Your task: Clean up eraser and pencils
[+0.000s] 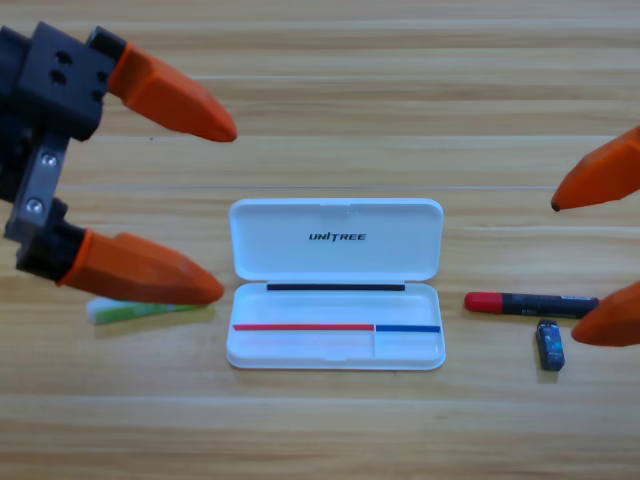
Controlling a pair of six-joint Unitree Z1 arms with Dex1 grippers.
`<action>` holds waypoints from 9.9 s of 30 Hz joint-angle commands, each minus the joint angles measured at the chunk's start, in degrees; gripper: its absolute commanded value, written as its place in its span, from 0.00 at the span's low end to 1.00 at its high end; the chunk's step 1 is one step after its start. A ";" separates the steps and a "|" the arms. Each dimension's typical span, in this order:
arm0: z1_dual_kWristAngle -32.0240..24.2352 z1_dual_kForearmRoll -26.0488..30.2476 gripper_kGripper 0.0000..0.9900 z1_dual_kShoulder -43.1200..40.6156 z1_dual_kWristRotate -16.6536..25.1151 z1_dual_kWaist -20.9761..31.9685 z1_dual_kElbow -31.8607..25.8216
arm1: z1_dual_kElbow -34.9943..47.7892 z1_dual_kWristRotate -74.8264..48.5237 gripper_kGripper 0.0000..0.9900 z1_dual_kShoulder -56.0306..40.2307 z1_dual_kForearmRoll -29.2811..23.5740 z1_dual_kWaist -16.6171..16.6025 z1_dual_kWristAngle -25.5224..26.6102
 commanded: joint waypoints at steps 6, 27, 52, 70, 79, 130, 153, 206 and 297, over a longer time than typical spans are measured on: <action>0.50 0.72 1.00 1.91 -0.10 -1.13 0.07 | 1.89 0.16 0.95 1.44 -0.35 1.23 -0.20; 24.05 16.71 0.97 18.44 4.21 5.19 -24.01 | 4.88 28.81 0.99 10.14 3.78 -3.87 -14.96; 21.42 18.03 0.99 31.89 11.94 20.05 -12.94 | -0.30 52.55 0.98 38.26 -1.84 -10.28 -25.25; 21.51 3.09 0.98 34.79 12.29 20.75 0.77 | 2.42 56.85 0.83 41.07 -4.22 -11.16 -21.38; 21.51 -1.74 0.98 36.54 12.91 21.54 4.47 | 2.51 56.68 0.45 42.66 -4.22 -11.16 -21.38; 21.15 -8.95 0.00 40.32 15.28 21.72 7.81 | -37.75 -15.92 0.00 55.58 22.06 2.46 -19.97; 21.42 1.86 0.00 35.75 15.46 21.72 1.57 | -37.57 -15.83 0.00 57.51 22.06 4.04 -18.83; 24.93 17.33 0.00 40.59 6.93 2.82 -16.98 | -16.04 -32.53 0.93 47.58 7.74 -13.27 -24.19; 23.18 16.36 0.05 50.69 2.36 -2.63 -22.17 | -14.89 -33.06 0.00 38.88 11.87 -12.75 -25.86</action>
